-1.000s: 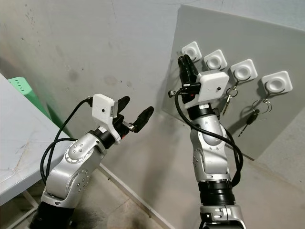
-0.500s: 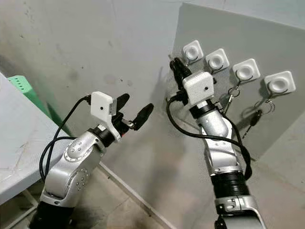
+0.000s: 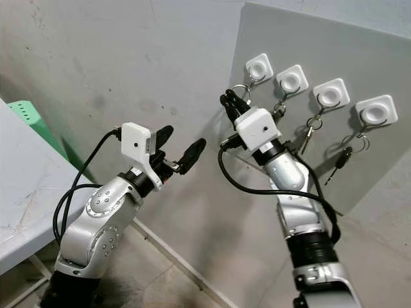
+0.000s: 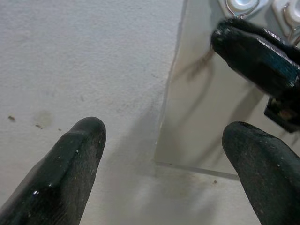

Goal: Hang keys on a hook

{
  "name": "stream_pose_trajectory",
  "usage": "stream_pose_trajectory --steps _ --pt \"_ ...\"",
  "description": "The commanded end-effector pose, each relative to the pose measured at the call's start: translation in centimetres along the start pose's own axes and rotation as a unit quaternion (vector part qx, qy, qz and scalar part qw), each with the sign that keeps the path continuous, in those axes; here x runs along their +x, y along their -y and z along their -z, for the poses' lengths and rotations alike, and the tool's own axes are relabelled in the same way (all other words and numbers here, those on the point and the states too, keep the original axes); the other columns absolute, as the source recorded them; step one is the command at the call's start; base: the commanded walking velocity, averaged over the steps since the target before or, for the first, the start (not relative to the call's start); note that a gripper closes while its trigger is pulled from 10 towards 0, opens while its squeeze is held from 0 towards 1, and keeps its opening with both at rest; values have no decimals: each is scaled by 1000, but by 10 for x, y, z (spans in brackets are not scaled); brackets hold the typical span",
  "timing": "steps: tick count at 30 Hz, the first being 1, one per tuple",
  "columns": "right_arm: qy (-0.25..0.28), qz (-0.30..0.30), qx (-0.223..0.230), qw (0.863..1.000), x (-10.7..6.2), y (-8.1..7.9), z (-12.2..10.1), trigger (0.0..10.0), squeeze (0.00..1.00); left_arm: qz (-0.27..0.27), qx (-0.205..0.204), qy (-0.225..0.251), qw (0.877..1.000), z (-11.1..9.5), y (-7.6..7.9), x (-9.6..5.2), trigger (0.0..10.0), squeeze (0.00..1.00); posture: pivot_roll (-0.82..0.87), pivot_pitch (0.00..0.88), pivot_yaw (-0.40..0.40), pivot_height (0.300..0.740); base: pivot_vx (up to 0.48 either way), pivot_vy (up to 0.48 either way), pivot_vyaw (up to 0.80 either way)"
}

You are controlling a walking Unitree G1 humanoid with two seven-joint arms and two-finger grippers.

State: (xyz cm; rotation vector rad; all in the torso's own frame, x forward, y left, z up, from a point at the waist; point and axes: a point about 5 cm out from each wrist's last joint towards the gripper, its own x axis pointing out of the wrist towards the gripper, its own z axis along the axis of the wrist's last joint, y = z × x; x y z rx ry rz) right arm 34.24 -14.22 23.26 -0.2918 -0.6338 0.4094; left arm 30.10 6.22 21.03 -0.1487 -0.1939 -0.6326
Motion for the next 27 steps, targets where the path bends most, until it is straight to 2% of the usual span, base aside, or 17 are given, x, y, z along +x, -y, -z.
stream_pose_trajectory --steps 1,2,4,10,16,20,23,25,26,27 --pt "-9 23 24 999 -6 8 4 10000 1000 -3 2 10 1000 -6 1 0 10000 0 34 28 -73 740 0 0 0" --pt "-9 54 68 996 -9 9 7 10000 1000 -10 2 8 1000 -5 0 0 10000 0 35 27 -74 740 0 0 0" --pt "-11 88 119 989 -13 9 10 10000 1000 -16 0 8 1000 -4 -2 -1 10000 0 36 26 -75 740 0 0 0" --pt "-20 121 187 975 -28 0 20 10000 1000 -44 0 4 999 2 -7 -4 10000 0 34 20 -73 740 0 0 0" --pt "-62 100 179 977 -45 -20 35 10000 1000 -83 -4 -13 996 19 -16 -11 10000 0 32 16 -68 740 0 0 0" --pt "-79 91 180 976 -51 -26 42 10000 1000 -99 -4 -23 995 29 -21 -13 10000 0 34 17 -66 740 0 0 0" --pt "-125 74 167 975 -64 -38 59 10000 1000 -135 -7 -51 990 55 -34 -19 10000 0 33 20 -65 740 0 0 0" --pt "-155 65 166 972 -75 -44 71 10000 1000 -166 -24 -79 983 77 -44 -25 10000 0 30 21 -62 740 0 0 0" --pt "-166 63 164 970 -78 -46 75 10000 941 -174 -25 -86 981 83 -46 -28 10000 0 29 20 -61 740 0 0 0" --pt "-180 63 163 968 -84 -48 80 10000 0 -184 -25 -92 978 91 -49 -31 10000 0 29 20 -61 740 0 0 0"
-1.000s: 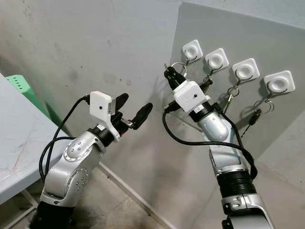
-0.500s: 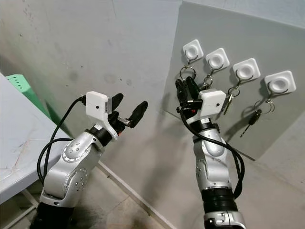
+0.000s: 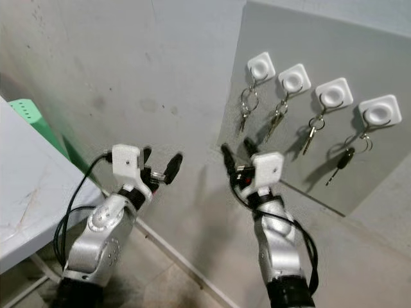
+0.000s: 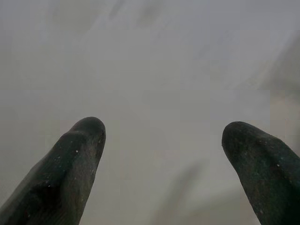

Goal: Hang keys on a hook

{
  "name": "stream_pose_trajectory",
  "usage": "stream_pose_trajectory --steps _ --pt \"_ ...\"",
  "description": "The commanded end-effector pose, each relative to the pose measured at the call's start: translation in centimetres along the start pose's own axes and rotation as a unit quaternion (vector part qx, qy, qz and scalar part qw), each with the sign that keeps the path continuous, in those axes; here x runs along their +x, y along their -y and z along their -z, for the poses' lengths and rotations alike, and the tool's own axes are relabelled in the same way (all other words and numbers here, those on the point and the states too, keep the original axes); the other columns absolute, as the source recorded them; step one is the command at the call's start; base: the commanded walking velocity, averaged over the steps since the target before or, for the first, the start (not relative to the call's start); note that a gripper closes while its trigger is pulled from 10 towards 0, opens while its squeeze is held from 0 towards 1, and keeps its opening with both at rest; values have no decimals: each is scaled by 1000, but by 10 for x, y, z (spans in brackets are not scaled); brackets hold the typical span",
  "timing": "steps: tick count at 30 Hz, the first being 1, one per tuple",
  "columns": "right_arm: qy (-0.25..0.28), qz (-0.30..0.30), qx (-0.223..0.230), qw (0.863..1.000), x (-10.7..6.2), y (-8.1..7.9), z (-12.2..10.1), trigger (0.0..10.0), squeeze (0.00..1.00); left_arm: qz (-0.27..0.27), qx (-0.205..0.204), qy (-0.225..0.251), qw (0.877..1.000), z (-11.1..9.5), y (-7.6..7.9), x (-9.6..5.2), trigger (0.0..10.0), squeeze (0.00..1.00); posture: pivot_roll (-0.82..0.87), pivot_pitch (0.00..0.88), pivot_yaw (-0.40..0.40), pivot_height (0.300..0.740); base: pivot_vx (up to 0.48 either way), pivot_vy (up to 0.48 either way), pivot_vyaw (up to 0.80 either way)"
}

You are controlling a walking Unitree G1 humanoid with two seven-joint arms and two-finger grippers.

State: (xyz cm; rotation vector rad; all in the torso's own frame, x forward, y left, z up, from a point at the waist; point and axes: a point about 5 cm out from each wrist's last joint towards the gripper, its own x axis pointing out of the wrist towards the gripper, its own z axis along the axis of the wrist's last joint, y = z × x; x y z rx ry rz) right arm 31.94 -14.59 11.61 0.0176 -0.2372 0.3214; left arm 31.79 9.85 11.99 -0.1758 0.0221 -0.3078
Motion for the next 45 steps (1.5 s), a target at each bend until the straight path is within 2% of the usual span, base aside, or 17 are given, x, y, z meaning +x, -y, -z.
stream_pose_trajectory --steps 1,7,10,11,12,13,16,19,20,22,28,29,32,33,34,42,45 --pt "-26 -1 -13 1000 -7 3 12 10000 0 -27 -5 -12 1000 17 -8 -2 10000 0 30 20 -61 740 0 0 0" --pt "-121 21 -1 992 -31 6 54 10000 0 -65 -8 -72 995 62 -26 -12 10000 0 30 18 -58 740 0 0 0" --pt "-158 27 -2 987 -41 7 68 10000 0 -75 28 -99 992 77 -32 -18 10000 0 26 16 -54 740 0 0 0" --pt "-193 41 -1 980 -52 8 79 10000 0 -84 39 -132 987 91 -38 -25 10000 0 25 14 -56 740 0 0 0" --pt "-229 55 -3 972 -63 9 91 10000 0 -88 1 -161 983 104 -42 -33 10000 0 25 4 -53 740 0 0 0" --pt "-229 55 -3 972 -63 9 91 10000 0 -88 1 -161 983 104 -42 -33 10000 0 25 4 -53 740 0 0 0" --pt "-310 74 -12 948 -93 10 113 10000 0 -112 -30 -218 969 128 -53 -55 10000 0 24 0 -55 740 0 0 0" --pt "-348 88 -14 933 -111 10 123 10000 0 -130 -25 -248 960 139 -56 -65 10000 0 18 0 -53 740 0 0 0" --pt "-381 103 -11 919 -128 12 131 10000 0 -137 -18 -271 952 147 -58 -76 10000 0 19 0 -52 740 0 0 0" --pt "-395 112 -12 912 -135 12 134 10000 0 -144 -12 -285 948 152 -59 -81 10000 0 19 0 -52 740 0 0 0" --pt "-478 151 6 865 -184 13 149 10000 0 -152 -9 -357 922 178 -60 -119 10000 0 9 0 -41 740 0 0 0" --pt "-500 160 8 851 -197 13 152 10000 0 -161 -15 -381 910 186 -61 -131 10000 0 5 0 -38 740 0 0 0" --pt "-522 167 12 836 -211 12 155 10000 0 -164 -9 -400 901 191 -61 -142 10000 0 0 0 -35 740 0 0 0" --pt "-557 172 13 813 -235 8 158 10000 0 -167 -5 -421 891 198 -62 -158 10000 0 0 0 -33 740 0 0 0" --pt "-569 173 15 804 -244 6 160 10000 0 -167 -3 -426 889 200 -62 -162 10000 0 0 0 -33 740 0 0 0" --pt "-592 175 32 786 -260 -3 163 10000 0 -174 -13 -422 890 201 -64 -167 10000 0 4 0 -26 740 0 0 0" --pt "-608 187 38 770 -267 -5 164 10000 0 -173 -3 -427 888 201 -66 -169 10000 0 3 0 -13 740 0 0 -227"
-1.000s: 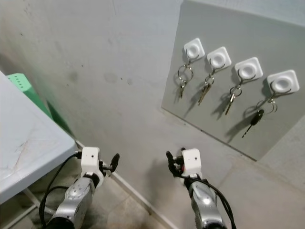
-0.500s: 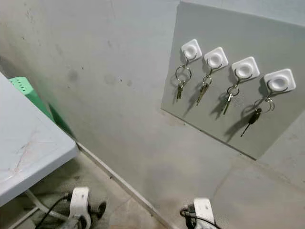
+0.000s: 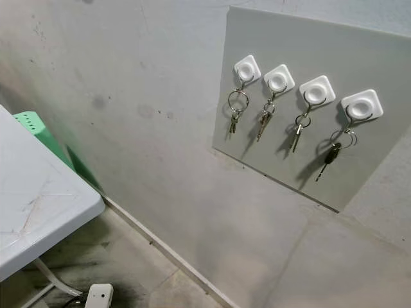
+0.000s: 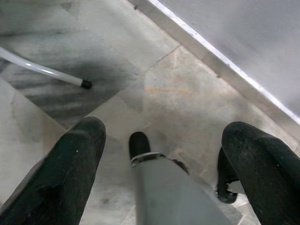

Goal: Hang keys on a hook

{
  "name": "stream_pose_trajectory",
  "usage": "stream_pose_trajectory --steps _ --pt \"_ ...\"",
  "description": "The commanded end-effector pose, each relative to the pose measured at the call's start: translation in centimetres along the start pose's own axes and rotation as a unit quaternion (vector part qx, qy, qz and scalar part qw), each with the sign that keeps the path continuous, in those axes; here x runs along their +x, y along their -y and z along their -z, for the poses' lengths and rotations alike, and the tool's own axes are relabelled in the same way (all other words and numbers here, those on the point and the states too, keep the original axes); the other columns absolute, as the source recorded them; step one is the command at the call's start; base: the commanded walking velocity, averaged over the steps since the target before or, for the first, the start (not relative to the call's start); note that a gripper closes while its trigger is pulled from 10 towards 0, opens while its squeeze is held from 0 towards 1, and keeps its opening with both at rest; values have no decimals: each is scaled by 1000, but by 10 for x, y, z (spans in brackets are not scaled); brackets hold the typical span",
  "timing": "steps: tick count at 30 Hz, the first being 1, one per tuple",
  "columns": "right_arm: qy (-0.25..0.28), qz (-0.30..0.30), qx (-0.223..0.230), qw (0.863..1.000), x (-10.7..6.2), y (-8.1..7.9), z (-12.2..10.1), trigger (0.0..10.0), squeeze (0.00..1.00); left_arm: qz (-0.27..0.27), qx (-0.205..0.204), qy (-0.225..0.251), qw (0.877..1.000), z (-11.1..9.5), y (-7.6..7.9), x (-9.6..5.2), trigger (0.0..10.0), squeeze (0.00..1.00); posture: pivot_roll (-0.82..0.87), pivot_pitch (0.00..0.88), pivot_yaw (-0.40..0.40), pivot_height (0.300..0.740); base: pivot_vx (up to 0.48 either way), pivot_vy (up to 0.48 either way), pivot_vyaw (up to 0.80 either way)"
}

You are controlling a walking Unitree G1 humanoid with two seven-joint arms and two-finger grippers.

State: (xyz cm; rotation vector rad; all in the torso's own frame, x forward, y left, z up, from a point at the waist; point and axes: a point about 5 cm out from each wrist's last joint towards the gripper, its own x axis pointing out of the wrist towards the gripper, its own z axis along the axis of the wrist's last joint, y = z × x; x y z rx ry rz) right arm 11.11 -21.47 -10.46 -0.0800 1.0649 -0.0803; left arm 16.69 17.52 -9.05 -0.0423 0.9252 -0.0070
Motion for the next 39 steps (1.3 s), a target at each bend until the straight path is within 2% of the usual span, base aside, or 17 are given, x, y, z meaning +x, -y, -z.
stream_pose_trajectory --steps 1,4,10,14,22,25,33,35,39 --pt "-11 8 15 1000 0 0 3 10000 0 -4 6 0 1000 0 -3 0 10000 0 3 0 -13 740 0 0 -681" --pt "-10 7 26 1000 0 -1 3 10000 0 -4 5 0 1000 -1 -4 0 10000 0 1 0 -11 740 0 0 -702" --pt "-15 5 20 1000 0 -3 4 10000 0 -1 10 5 1000 -6 -3 1 10000 0 -2 0 -12 740 0 0 -710" --pt "-21 3 7 1000 1 -6 2 10000 0 9 19 12 1000 -13 4 4 10000 0 -5 0 -15 740 0 0 -711" --pt "-26 1 3 1000 1 -6 2 10000 0 10 31 5 999 -11 4 3 10000 0 -6 0 -21 740 0 0 -696" --pt "-27 0 0 1000 1 -6 3 10000 0 5 10 1 1000 -8 3 3 10000 0 -5 0 -23 740 0 0 -692" --pt "-33 2 -7 999 0 -4 6 10000 0 -1 12 -14 1000 -4 1 2 10000 0 -3 0 -25 740 0 0 -656" --pt "-36 2 -7 999 0 -3 8 10000 0 -2 -1 -26 1000 -2 1 2 10000 0 -2 0 -26 740 0 0 -644" --pt "-41 3 -5 999 -1 -1 12 10000 0 -1 -2 -31 1000 0 0 2 10000 0 -2 0 -23 740 -382 0 -633"
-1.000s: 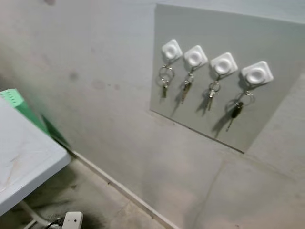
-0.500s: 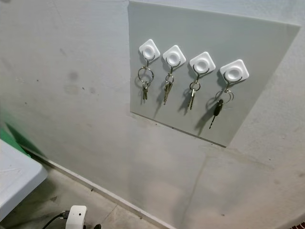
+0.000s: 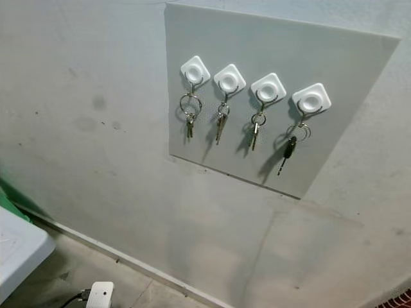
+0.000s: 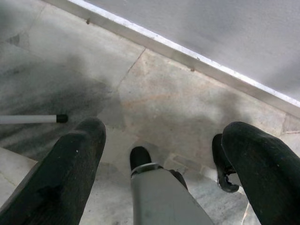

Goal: Hang keys on a hook

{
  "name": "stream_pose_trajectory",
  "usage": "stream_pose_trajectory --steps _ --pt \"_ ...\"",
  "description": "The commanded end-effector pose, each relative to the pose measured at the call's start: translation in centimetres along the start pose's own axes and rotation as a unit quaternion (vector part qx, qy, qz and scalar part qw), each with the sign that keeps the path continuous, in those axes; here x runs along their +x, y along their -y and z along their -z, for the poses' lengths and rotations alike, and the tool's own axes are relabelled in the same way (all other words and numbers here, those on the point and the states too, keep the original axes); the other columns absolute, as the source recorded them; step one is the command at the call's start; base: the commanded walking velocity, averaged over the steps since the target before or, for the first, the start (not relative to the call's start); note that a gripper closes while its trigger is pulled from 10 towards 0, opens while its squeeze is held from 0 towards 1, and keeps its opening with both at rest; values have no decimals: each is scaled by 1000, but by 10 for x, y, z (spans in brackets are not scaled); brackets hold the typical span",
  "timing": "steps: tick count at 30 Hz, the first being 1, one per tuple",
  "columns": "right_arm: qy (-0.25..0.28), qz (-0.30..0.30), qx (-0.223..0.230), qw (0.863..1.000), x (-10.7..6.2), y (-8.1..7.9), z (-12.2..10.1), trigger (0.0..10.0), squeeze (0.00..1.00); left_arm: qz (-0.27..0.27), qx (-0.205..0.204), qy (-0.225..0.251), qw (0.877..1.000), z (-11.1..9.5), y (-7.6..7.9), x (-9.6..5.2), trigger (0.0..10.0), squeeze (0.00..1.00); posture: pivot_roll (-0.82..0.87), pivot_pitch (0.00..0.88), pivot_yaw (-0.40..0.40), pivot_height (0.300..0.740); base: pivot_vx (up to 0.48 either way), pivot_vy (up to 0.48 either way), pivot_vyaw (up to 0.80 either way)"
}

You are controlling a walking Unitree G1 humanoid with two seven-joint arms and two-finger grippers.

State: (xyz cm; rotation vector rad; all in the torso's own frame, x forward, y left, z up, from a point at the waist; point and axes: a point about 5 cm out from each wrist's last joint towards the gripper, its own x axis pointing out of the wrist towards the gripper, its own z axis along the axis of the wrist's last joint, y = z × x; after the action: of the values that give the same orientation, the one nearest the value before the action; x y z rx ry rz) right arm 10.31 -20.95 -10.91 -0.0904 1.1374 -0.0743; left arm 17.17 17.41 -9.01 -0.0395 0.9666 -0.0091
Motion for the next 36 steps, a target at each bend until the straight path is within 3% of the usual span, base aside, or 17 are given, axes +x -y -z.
stream_pose_trajectory --steps 1,5,8,28,36 --pt "-5 4 2 1000 -1 5 3 10000 0 -1 -6 -11 1000 4 -1 -1 10000 0 -2 0 -23 740 -465 0 -625" --pt "-8 4 4 1000 -1 5 6 10000 0 2 -6 -4 1000 2 0 0 10000 0 -1 0 -23 740 -441 0 -617" --pt "-11 4 4 1000 -2 5 8 10000 0 -5 9 -6 1000 2 -2 0 10000 0 1 0 -24 740 0 0 -606" --pt "-20 5 18 1000 -2 3 11 10000 0 -8 1 -7 1000 5 -4 -1 10000 0 6 0 -26 740 0 0 -584" --pt "-13 5 25 1000 -2 1 9 10000 0 -1 11 -3 1000 4 -4 -1 10000 0 6 0 -26 740 0 0 -113"
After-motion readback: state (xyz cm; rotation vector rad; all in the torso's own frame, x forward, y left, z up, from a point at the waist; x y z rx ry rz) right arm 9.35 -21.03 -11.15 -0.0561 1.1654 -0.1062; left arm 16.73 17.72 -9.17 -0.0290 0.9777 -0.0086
